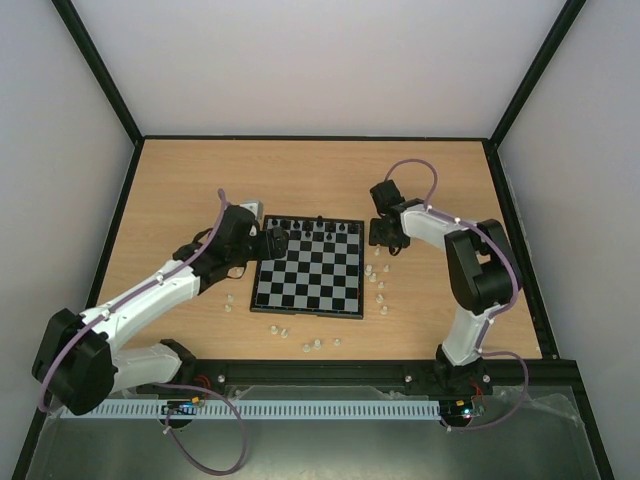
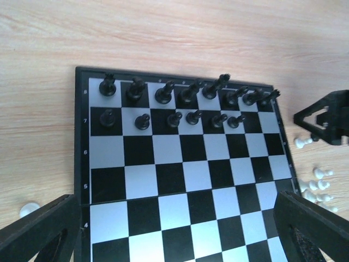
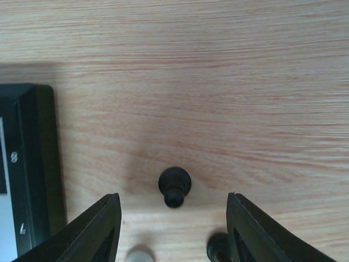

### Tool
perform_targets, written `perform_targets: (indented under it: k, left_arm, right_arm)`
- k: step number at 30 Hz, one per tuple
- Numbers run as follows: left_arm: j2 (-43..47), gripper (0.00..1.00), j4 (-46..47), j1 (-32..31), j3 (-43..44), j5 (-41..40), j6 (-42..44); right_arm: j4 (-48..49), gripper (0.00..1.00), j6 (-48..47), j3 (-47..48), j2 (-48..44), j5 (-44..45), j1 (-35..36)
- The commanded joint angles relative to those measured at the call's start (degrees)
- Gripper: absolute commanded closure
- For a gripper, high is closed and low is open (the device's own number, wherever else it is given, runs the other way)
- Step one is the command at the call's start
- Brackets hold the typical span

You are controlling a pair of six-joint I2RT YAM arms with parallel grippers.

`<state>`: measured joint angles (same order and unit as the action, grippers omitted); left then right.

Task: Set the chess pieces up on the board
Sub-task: Pick up the chess piece at the center of the board.

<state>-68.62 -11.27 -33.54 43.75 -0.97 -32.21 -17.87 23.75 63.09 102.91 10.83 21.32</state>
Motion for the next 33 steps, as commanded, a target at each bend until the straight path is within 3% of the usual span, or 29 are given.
perform_targets:
  k: [1,7,15,27,33]
  left_arm:
    - [1.37,0.01,2.60,-0.45,-0.62,-0.04,-0.35]
    - [-0.46,0.01,3.06,-0.49,-0.39,0.16,0.01]
    - [-2.02,0.01,3.78,-0.62,-0.15,0.27,0.04]
    - [-3.76,0.01,4.32,-0.71,-0.26,0.05,0.05]
    - [-4.15,0.01,4.33,-0.71,-0.13,-0.38,0.26]
  right_arm:
    - [-1.61,0.50,-0.19,3.20,3.34,0.00,-0.48]
    - [-1.01,0.63,-0.35,4.06,4.90,0.13,-1.36]
    - [-0.52,0.67,-0.36,4.38,4.62,0.31,-1.37]
    - [-0.22,0.98,-0.37,4.04,3.70,-0.90,-1.35]
    - [-0.66,0.99,-0.36,3.36,0.81,-2.33,-1.27]
